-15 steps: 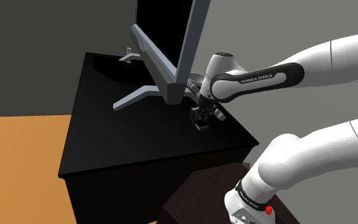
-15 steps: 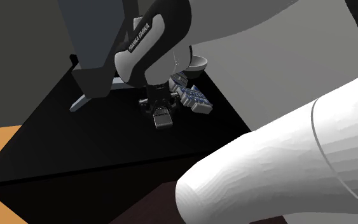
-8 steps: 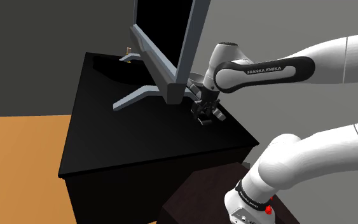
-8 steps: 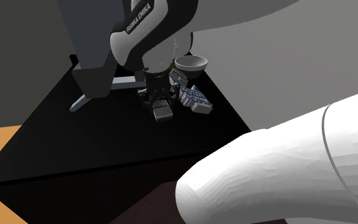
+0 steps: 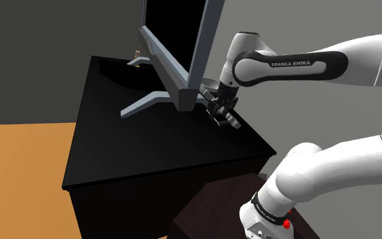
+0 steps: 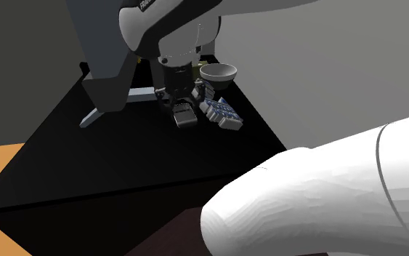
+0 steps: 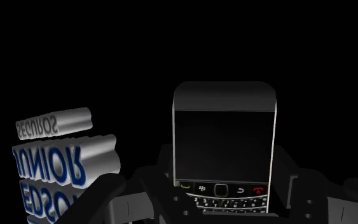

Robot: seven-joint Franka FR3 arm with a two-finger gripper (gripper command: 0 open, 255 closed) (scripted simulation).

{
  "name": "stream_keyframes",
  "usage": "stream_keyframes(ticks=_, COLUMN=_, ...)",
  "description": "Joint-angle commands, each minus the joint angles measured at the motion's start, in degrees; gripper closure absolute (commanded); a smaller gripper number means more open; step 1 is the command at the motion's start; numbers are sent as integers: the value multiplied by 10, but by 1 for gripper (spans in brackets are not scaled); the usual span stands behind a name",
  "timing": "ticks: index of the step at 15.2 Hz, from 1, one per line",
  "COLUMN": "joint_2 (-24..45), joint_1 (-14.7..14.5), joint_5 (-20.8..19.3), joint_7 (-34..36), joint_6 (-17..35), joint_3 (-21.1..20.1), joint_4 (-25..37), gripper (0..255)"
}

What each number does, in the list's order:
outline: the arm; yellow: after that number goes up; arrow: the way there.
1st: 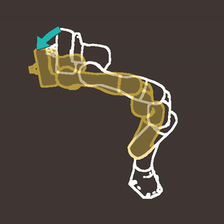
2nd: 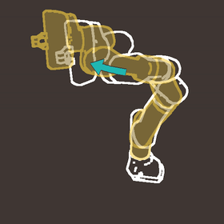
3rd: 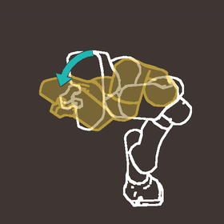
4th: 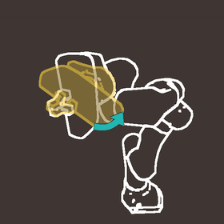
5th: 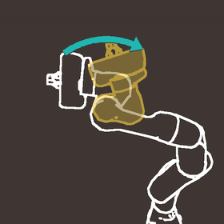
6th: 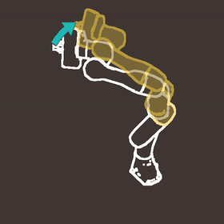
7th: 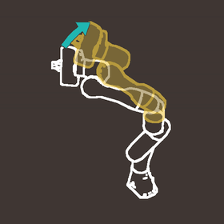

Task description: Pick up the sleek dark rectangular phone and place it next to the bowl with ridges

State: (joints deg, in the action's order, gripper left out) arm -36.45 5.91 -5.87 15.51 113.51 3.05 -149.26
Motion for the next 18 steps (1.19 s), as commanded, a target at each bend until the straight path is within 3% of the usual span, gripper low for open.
stream_keyframes(ticks=1, joint_2=-5, joint_1=-1, joint_5=1, joint_7=-1, joint_6=-17, joint_3=-1, joint_4=13, gripper=255)
stream_keyframes(ticks=7, joint_2=-12, joint_1=-1, joint_5=4, joint_7=-3, joint_6=-64, joint_3=-3, joint_4=53, gripper=255)
stream_keyframes(ticks=18, joint_2=176, joint_1=35, joint_5=-21, joint_7=-128, joint_6=-20, joint_3=98, joint_4=207, gripper=255)
